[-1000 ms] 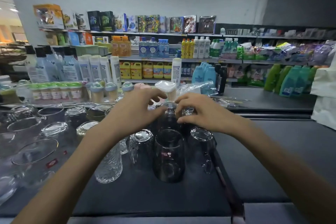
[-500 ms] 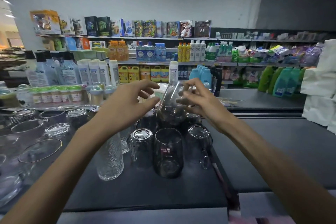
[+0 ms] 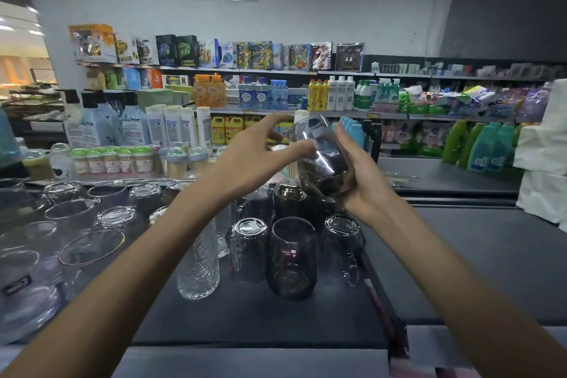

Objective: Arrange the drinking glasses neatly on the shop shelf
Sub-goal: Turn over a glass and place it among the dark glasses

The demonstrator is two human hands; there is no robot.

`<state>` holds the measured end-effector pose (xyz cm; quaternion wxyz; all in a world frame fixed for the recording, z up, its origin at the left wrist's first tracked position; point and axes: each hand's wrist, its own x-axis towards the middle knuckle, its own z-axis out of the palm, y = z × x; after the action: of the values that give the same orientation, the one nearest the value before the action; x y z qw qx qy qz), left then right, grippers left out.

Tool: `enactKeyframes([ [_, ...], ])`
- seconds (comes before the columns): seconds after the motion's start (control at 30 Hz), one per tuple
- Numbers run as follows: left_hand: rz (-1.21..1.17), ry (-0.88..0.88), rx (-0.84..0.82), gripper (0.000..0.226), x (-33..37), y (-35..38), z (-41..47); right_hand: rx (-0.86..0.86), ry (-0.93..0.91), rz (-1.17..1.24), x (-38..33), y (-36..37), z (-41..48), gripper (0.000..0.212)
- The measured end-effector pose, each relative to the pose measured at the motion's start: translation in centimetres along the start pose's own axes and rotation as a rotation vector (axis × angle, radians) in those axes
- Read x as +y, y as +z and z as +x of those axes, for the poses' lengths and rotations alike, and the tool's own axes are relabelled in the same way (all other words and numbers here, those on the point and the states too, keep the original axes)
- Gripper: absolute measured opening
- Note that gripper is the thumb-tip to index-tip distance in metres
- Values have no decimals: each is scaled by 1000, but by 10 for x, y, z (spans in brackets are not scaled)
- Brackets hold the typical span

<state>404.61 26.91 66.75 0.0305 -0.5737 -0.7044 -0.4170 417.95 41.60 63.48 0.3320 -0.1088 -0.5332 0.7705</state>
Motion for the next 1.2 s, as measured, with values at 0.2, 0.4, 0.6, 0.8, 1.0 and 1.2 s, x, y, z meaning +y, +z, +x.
enactKeyframes([
  [0.2, -413, -174, -202, 51, 20, -3, 16, 6, 7, -188, -7, 4, -2, 48],
  [0.4, -631, -285, -87, 56, 20, 3, 22, -56, 119, -92, -10, -12, -3, 69],
  [0.6, -858, -383, -58, 50, 4, 7, 20, -146, 78, 54, -14, -24, -6, 58],
  [0.8, -748, -407, -166, 56, -24, 8, 19, -69, -93, -346, -25, -29, 5, 45],
  [1.0, -385, -346, -230, 43, -39, 4, 33, -18, -153, -772, -41, -49, 23, 92],
  [1.2, -148, -210, -346, 22, -50, 7, 40, -165, -141, -1157, -38, -43, 28, 74],
])
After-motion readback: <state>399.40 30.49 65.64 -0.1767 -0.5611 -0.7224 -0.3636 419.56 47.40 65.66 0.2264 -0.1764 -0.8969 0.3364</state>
